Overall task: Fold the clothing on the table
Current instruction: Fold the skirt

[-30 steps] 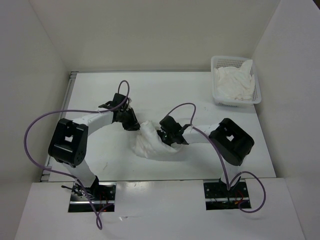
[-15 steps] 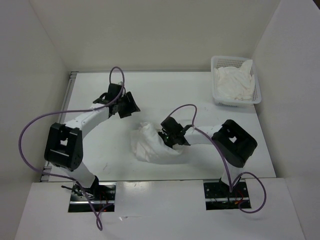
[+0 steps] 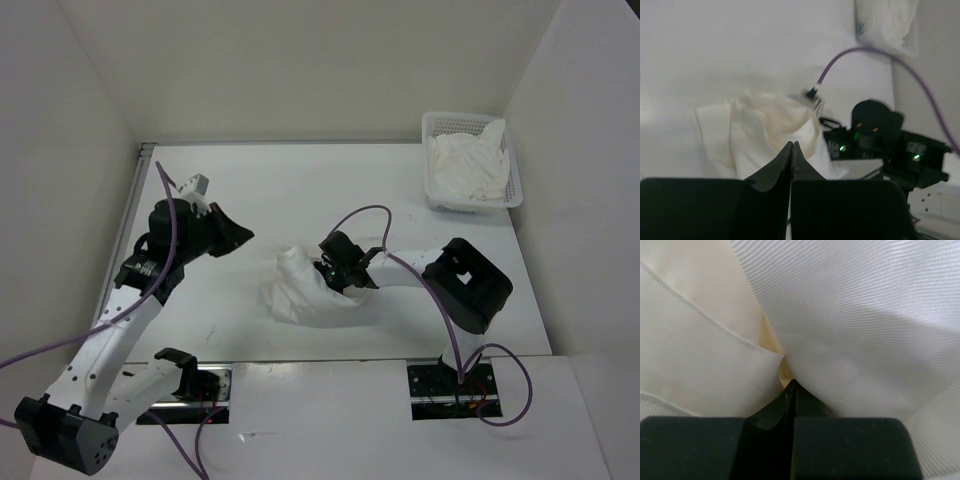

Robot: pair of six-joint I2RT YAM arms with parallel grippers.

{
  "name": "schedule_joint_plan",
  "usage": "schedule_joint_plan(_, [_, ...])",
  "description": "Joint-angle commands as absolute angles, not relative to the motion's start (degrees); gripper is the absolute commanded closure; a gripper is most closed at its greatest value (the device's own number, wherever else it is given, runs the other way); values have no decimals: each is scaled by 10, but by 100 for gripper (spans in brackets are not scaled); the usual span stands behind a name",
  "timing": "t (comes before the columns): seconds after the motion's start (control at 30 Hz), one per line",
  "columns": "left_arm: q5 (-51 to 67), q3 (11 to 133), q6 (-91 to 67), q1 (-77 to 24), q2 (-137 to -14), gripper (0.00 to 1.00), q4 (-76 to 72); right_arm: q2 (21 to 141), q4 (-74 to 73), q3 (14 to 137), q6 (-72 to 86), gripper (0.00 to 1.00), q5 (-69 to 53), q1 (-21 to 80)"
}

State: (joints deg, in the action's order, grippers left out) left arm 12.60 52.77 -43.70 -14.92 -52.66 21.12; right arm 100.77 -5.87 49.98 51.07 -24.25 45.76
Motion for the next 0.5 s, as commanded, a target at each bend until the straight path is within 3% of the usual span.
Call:
schedule_joint_plan(0.0, [204, 459, -447, -163, -522, 100, 253, 1013, -62, 521, 498, 100, -242, 458])
schedule_joint_plan(0.47, [263, 403, -473, -245, -606, 100, 139, 1013, -62, 521, 504, 100, -242, 458])
